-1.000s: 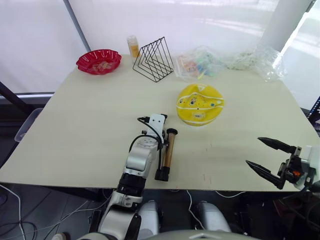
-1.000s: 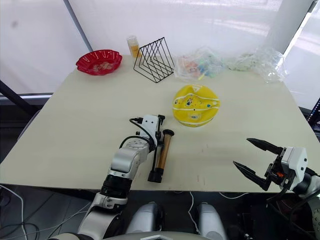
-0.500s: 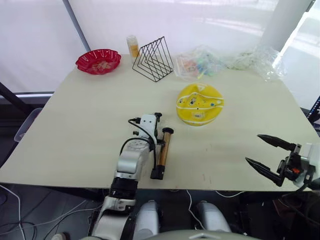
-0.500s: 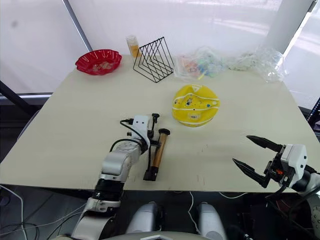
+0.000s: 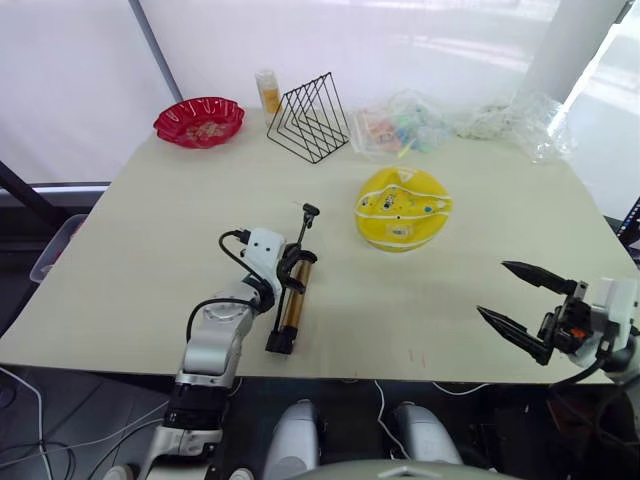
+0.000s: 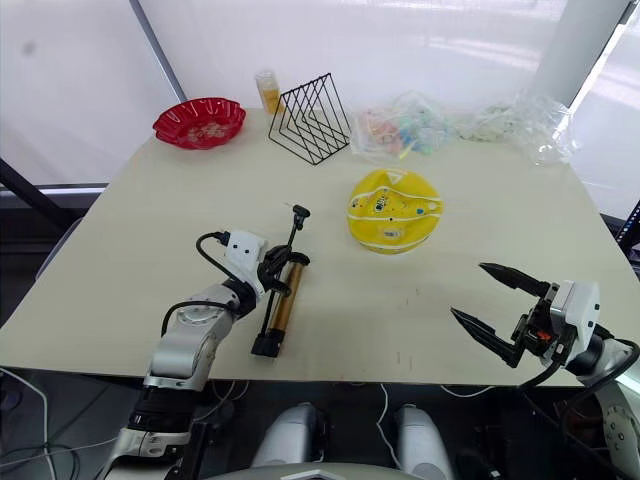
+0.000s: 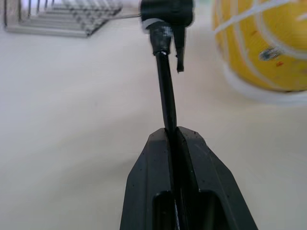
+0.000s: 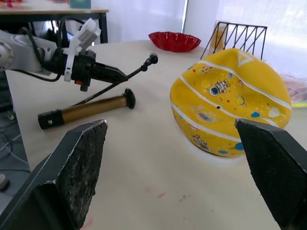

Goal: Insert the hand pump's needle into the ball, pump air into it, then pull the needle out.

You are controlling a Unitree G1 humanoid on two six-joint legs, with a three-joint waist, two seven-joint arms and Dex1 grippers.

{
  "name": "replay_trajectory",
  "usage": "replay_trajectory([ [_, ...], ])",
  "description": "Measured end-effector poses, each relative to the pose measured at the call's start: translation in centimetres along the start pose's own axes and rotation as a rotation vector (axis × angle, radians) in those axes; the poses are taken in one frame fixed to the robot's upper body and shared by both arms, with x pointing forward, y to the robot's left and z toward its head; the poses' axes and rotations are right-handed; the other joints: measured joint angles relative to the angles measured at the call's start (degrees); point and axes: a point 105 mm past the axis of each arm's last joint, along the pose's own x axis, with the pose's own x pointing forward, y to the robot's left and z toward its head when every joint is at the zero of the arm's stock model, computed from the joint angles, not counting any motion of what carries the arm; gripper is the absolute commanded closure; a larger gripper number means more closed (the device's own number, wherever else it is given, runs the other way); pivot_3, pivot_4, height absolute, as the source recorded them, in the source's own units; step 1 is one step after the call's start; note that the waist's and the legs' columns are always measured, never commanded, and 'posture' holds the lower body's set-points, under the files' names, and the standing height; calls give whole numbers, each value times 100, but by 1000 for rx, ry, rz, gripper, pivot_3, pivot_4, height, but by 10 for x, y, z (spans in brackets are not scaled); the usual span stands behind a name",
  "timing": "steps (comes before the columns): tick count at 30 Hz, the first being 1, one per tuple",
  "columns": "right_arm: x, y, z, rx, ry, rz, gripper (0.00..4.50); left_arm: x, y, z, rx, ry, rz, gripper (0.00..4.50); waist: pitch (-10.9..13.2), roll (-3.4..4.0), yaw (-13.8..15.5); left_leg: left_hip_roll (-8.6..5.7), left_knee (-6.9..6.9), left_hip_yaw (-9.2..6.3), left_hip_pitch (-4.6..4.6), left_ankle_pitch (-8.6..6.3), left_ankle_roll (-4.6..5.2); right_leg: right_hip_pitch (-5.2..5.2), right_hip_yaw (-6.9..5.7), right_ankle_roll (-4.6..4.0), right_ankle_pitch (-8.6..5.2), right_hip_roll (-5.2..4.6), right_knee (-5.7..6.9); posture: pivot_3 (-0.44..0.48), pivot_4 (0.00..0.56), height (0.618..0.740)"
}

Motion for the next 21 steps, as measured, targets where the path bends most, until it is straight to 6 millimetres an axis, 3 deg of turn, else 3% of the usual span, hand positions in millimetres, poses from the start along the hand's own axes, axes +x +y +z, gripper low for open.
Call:
replay_trajectory([
  [12,17,4,7,153,-29,-101,0,-6,-56,18,183,-161,-380,4356,0,0,-3,-1,0,44,0,-7,13,-31,59,11,7,4,4,0,150,737],
  [15,26,8,6,240,-22,-138,0,-1,-74,24,229,-197,-467,4356,0,-1,-2,0,0,56,-2,-9,15,-39,71,16,10,4,4,0,150,737],
  [21,40,11,9,324,-18,-174,0,9,-92,27,254,-220,-545,4356,0,-1,-9,-1,0,79,0,-17,28,-48,100,36,22,7,3,0,150,737],
])
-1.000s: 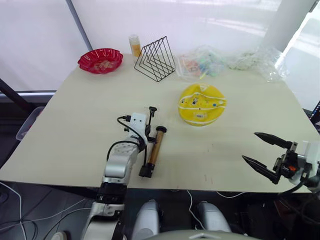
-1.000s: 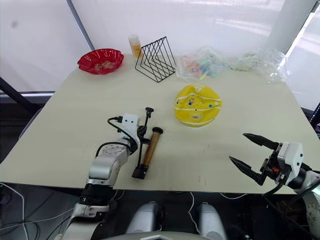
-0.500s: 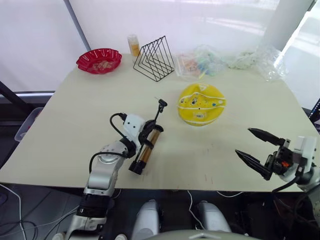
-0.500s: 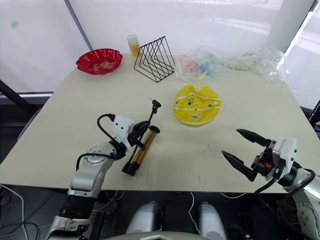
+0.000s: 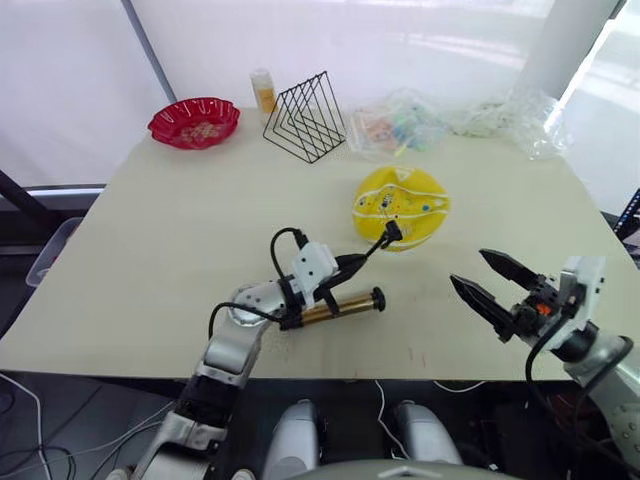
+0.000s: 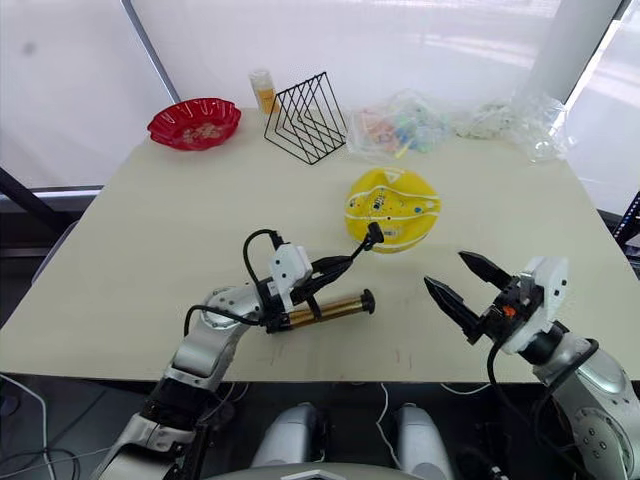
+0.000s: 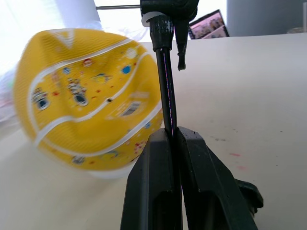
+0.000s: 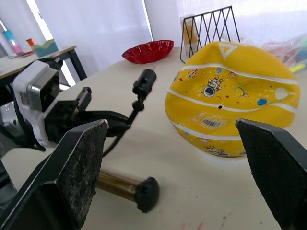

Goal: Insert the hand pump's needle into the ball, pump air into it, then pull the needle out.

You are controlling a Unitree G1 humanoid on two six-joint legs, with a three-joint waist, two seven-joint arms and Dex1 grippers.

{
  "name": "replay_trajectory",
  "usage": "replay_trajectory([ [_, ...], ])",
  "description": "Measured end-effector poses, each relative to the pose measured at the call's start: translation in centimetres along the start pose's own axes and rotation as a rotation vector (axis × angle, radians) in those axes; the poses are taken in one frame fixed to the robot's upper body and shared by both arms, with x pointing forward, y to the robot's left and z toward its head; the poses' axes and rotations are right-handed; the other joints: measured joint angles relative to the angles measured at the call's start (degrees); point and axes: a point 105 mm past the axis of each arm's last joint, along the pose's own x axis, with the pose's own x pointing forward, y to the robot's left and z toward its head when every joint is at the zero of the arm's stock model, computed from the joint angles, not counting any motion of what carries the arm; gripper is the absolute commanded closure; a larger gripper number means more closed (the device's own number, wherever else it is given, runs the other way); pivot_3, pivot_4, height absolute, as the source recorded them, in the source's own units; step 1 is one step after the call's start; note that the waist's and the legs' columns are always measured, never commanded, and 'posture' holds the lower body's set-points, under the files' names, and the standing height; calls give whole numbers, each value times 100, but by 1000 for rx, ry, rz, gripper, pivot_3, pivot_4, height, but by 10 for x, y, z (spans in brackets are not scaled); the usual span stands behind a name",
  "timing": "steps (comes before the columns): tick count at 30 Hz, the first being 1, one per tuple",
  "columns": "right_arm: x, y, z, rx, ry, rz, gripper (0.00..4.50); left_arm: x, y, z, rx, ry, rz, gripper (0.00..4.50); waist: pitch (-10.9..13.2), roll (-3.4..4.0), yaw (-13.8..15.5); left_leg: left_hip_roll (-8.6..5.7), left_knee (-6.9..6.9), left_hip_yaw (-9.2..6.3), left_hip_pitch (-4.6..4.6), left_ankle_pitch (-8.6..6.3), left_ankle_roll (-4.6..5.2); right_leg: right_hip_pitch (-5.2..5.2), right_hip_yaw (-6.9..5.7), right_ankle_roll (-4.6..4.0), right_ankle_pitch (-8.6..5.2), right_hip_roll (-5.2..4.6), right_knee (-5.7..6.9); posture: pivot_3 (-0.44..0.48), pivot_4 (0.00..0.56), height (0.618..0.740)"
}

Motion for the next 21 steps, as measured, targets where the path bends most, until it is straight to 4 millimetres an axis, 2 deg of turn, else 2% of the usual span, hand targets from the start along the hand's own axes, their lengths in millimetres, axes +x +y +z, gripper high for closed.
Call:
replay_trajectory([
  [8,30,6,-5,161,36,-99,0,28,-10,9,10,-46,-86,4356,1,-3,-7,-29,0,-6,-3,-13,22,-18,62,39,24,8,-11,0,150,737],
  [21,46,4,-3,260,51,-193,0,31,-19,8,29,-49,-123,4356,1,-3,-9,-31,1,-22,-9,-19,32,-13,48,43,22,8,-13,0,150,737],
])
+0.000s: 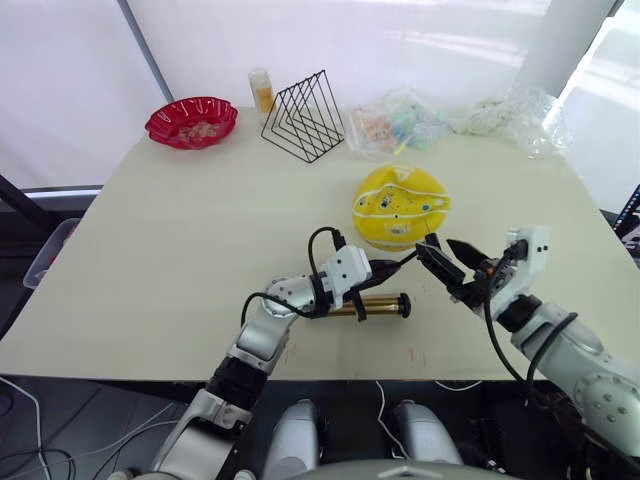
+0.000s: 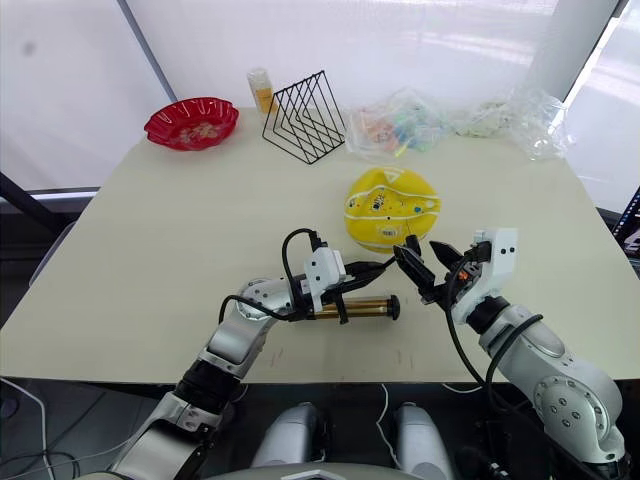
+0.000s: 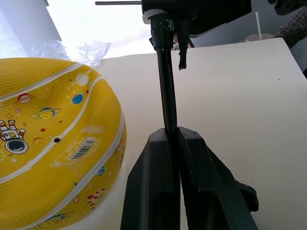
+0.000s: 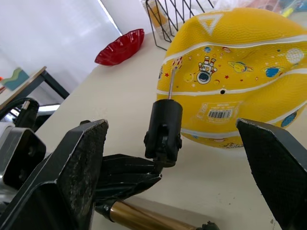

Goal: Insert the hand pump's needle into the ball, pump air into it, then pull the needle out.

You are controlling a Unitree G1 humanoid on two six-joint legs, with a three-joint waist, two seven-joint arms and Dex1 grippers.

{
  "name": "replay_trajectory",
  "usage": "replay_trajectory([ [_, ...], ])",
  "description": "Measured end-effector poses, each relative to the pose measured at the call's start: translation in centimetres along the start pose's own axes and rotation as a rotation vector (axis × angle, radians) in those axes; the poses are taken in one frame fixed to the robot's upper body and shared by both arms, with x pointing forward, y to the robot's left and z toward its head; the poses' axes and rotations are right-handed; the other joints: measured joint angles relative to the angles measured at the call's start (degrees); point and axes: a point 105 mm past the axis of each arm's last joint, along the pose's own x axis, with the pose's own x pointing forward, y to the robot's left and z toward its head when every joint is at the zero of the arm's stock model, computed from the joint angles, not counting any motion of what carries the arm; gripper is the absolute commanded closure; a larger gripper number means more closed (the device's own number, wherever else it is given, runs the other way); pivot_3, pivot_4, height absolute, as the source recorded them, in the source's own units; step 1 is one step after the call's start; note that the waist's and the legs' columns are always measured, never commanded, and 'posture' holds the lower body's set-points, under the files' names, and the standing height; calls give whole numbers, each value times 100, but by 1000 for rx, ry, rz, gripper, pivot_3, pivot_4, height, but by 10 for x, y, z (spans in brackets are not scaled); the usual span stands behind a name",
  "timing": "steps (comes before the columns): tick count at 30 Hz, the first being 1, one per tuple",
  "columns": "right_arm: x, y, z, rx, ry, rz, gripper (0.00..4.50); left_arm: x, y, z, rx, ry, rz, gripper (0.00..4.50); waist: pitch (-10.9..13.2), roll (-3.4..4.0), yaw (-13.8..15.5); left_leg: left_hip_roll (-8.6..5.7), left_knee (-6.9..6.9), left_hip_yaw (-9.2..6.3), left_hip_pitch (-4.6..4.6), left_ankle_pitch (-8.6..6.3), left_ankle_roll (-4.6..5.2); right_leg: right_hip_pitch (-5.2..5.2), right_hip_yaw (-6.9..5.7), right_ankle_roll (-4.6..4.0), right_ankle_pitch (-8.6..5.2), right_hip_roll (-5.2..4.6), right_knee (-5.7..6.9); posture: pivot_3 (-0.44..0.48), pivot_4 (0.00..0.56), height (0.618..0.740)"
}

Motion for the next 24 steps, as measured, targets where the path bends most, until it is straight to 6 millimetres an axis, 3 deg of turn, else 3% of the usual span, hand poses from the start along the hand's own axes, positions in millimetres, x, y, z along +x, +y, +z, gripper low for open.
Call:
replay_trajectory([
  [8,2,-1,-2,17,12,-24,0,0,-1,-1,-6,-1,6,4356,0,0,-1,-1,0,-6,-1,0,0,3,-5,0,0,-1,-1,0,150,737],
  [12,2,0,-4,20,19,-23,1134,0,-2,-1,-7,-3,8,4500,0,0,-3,-1,0,-9,-1,0,0,5,-7,0,0,0,-1,0,150,737],
  [18,3,1,-5,22,25,-19,4088,-1,-4,0,-7,-4,7,4500,0,0,-2,-1,0,-13,1,0,0,9,-11,0,0,-1,-2,0,150,737],
  [24,3,1,-6,23,26,-18,4169,-2,-5,-1,-11,-3,2,4500,0,0,-1,-1,0,-29,0,0,0,16,-29,-1,-1,-1,-3,0,150,737],
])
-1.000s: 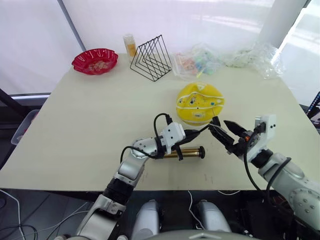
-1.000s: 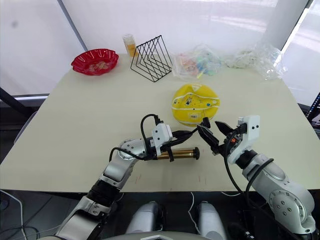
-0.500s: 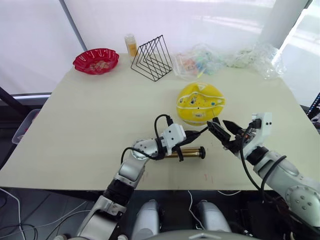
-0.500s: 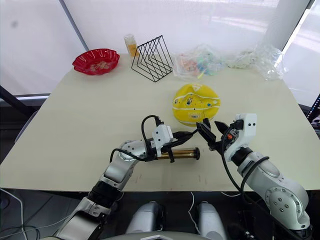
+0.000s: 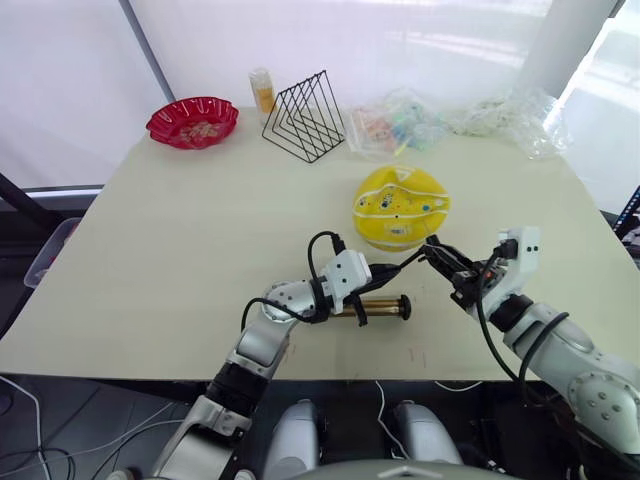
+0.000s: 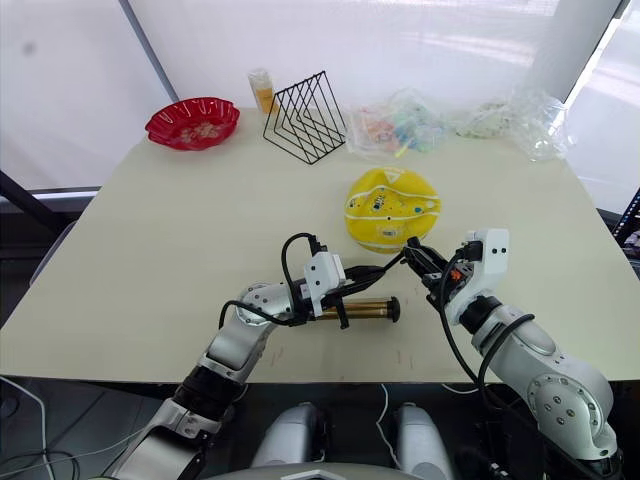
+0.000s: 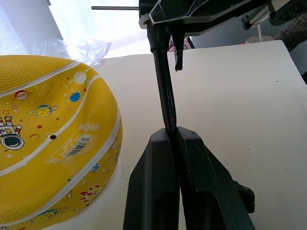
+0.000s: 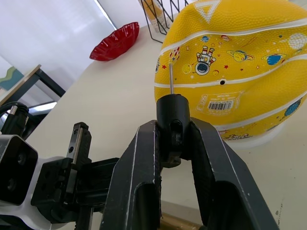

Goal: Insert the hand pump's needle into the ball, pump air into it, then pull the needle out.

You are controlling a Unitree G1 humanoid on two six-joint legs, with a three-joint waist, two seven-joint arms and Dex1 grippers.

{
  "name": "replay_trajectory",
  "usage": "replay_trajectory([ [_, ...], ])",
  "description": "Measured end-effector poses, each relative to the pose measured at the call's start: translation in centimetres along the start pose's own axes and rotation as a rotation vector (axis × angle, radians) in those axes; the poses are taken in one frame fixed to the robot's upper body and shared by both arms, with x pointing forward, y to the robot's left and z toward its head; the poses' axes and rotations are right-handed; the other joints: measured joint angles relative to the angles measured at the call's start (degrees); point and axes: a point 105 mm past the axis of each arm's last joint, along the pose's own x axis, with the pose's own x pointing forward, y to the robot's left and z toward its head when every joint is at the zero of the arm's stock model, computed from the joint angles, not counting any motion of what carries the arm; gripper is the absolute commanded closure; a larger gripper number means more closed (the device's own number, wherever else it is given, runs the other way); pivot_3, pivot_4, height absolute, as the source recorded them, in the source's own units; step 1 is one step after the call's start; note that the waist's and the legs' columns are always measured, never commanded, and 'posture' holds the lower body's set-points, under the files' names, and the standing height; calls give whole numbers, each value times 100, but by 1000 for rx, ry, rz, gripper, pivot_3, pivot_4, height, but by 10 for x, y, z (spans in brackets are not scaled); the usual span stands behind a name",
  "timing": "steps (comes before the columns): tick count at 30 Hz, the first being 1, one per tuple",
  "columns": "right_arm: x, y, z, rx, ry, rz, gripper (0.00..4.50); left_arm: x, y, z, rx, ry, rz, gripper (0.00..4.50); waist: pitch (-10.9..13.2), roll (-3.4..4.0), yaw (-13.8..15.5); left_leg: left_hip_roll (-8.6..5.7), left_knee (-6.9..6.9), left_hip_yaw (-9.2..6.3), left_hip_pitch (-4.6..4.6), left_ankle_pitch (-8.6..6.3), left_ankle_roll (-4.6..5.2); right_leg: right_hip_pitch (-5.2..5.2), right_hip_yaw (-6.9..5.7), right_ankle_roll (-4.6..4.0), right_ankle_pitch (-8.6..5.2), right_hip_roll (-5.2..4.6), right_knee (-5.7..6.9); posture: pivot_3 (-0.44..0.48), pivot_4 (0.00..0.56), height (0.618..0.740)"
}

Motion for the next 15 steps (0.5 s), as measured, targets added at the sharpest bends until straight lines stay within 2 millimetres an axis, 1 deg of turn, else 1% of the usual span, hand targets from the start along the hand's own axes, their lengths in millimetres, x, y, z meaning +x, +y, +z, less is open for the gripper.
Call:
replay_trajectory([
  [2,0,0,0,0,0,0,4169,0,0,0,-1,-1,-4,4500,0,0,0,0,0,-6,-1,0,0,1,-6,-1,0,0,0,0,150,737],
  [4,0,0,0,-5,-1,5,4169,0,-1,0,-16,-6,-10,3774,0,0,0,0,0,-9,-2,0,0,2,-9,-1,0,0,0,0,150,737],
  [5,0,0,1,-15,-2,10,4169,0,-1,0,-32,-8,-12,3533,0,0,0,0,0,-10,-2,0,0,3,-10,-1,0,0,0,0,150,737],
  [6,0,0,0,-28,1,14,4169,0,-1,0,-47,-8,-14,3448,0,0,-1,0,0,-10,-2,0,0,3,-10,-1,0,0,0,0,150,737],
  [7,-1,0,0,-52,7,22,4169,0,-1,-1,-70,-9,-18,2728,0,0,-1,0,0,-10,-2,0,0,3,-10,-1,-1,0,0,0,150,737],
  [8,-3,-1,-1,-100,8,33,4169,-2,-1,-2,-104,-5,-31,2610,0,0,3,0,0,-13,-3,0,0,4,-14,-1,-1,0,-1,0,150,737],
  [9,-5,-1,-2,-111,10,34,4169,-2,0,-2,-106,-6,-30,2022,0,0,5,0,0,-14,-3,0,0,4,-15,-1,-1,0,-1,0,150,737],
  [11,-9,1,-8,-139,25,49,4169,-4,4,0,-105,-8,-24,1351,0,0,3,0,0,-18,-4,0,0,4,-19,-1,-2,0,-1,0,150,737],
  [13,-14,1,-12,-156,30,65,4169,-9,14,4,-99,-13,-6,401,0,0,-2,0,0,-18,-3,0,0,6,-18,-1,-1,0,-1,0,150,737],
  [14,-16,1,-12,-167,31,71,4169,-10,17,5,-97,-15,1,136,0,0,-4,0,2,-16,-2,0,0,6,-17,-1,-1,0,-1,0,150,737],
  [15,-19,1,-13,-194,37,87,4169,-11,24,9,-94,-24,17,27,0,0,-2,0,4,-17,-3,0,0,7,-17,-1,-1,0,-1,0,150,737],
])
